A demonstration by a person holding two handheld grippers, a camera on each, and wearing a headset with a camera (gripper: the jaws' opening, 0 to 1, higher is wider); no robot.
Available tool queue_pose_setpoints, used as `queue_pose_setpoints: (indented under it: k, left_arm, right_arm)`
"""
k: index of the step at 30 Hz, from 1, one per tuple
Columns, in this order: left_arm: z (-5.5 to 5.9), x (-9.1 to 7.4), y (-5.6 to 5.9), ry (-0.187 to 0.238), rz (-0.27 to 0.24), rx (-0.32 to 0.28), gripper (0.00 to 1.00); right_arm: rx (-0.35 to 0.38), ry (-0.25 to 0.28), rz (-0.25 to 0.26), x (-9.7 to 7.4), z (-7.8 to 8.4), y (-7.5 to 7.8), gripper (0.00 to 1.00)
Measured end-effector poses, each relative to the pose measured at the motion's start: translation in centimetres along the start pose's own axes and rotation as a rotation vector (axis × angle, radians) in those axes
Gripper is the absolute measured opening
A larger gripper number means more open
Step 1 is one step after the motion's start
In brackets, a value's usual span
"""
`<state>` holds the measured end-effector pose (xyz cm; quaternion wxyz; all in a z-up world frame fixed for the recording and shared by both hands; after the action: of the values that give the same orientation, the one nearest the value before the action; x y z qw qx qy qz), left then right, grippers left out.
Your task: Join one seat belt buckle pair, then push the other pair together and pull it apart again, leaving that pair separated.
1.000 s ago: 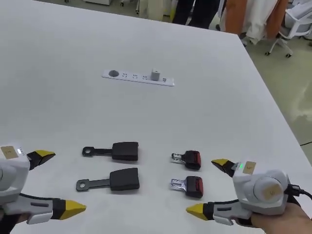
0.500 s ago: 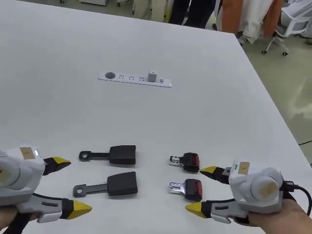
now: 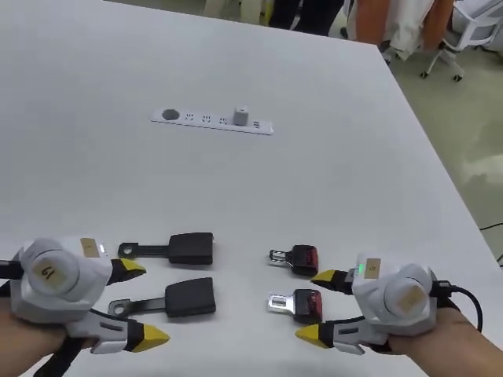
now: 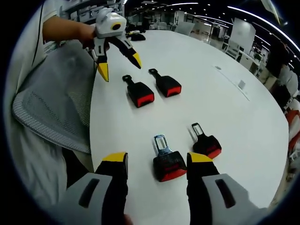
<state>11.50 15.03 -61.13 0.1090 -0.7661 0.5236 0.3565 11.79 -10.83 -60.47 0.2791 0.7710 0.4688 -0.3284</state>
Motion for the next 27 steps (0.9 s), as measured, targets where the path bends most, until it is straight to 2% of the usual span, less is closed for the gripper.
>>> queue_pose_setpoints:
  k: [4,8,15,25,27]
  left_arm:
    - [0.1,1.3,-0.7,-0.028,0.011,0.021,0.63]
    - [-0.8,2.1,-0.9,-0.047,0.032,0.037,0.56]
    - [-1.1,3.6,-1.6,-0.071,0.038,0.064,0.56]
    - [-1.0,4.7,-1.6,-0.124,0.095,0.097,0.5]
    - [-1.2,5.0,-1.3,-0.112,0.131,0.133,0.45]
  right_arm:
    - [-0.009,-0.016,-0.019,0.6,0.3,0.5,0.46]
    - [-0.019,-0.029,-0.04,1.2,0.4,0.9,0.44]
    - [-0.056,-0.069,-0.077,2.3,1.2,1.1,0.43]
    - [-0.063,-0.092,-0.105,3.1,1.9,2.0,0.41]
    - [-0.056,-0.103,-0.12,3.3,2.2,2.0,0.41]
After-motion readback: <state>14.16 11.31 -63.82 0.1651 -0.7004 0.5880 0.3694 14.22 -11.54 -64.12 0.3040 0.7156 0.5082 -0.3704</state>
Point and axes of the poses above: the centre of the closed fingertips' face, and the gripper's own axes: x roughly forward along the fingers, y roughly to its right, z roughly out of its underside, the point moved 5 cm from there along -x, roughly backward along the fingers, and after that the axes turned 6 degrees about z, right-handed, at the moved point
